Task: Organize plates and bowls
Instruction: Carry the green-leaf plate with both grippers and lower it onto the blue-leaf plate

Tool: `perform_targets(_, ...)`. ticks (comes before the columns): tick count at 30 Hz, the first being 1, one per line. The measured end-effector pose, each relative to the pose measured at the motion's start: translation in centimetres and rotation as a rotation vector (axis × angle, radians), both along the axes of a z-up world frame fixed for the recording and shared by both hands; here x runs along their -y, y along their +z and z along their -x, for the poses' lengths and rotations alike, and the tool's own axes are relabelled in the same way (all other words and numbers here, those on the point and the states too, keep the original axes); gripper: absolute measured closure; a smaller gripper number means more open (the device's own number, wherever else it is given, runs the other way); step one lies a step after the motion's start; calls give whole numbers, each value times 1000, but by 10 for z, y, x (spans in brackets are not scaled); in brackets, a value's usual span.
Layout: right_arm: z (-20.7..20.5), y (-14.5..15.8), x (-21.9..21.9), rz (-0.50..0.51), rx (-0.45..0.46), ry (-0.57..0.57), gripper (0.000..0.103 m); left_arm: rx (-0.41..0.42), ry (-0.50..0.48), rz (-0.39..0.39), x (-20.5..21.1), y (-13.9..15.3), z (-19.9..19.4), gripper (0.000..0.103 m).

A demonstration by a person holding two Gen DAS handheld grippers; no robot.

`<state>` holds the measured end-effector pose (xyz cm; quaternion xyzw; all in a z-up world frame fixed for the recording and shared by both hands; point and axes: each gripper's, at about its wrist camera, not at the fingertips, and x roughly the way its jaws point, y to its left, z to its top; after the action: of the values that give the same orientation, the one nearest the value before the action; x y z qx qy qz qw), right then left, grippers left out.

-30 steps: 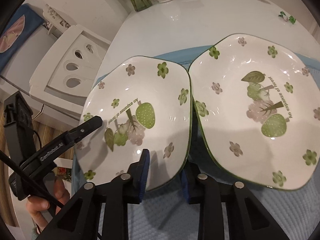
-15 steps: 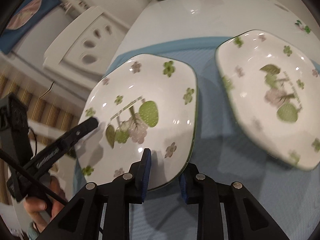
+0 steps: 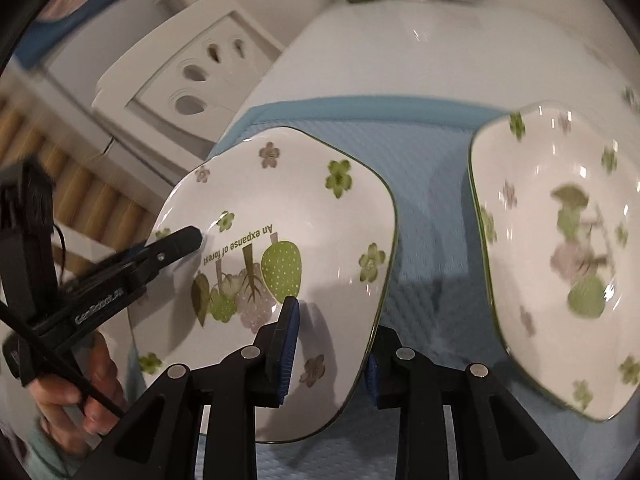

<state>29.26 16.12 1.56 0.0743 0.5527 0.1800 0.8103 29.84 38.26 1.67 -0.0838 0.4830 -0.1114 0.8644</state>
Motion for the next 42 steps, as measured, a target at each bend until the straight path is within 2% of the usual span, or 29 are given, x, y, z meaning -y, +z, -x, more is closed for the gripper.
perform_targets(9,32,25,0,37,98,120,76,56,20,36,-8,15,35,74)
perform_targets(14,47,43,-1,35,130,142,76,93,2,7,-3,36,61,74)
perform_targets(21,97,80,12,14,167,147,76,145,-5,13,5,78,110,74)
perform_targets(26,138,98,23,-6,157,107,76,166,-25,12,18,97,151,74)
perform_targets(33,201,107,42,-21,133,60,76,165,-47,30,34,106,203,74)
perform_targets(42,252,94,64,-15,75,41,76,114,-52,49,52,91,248,74)
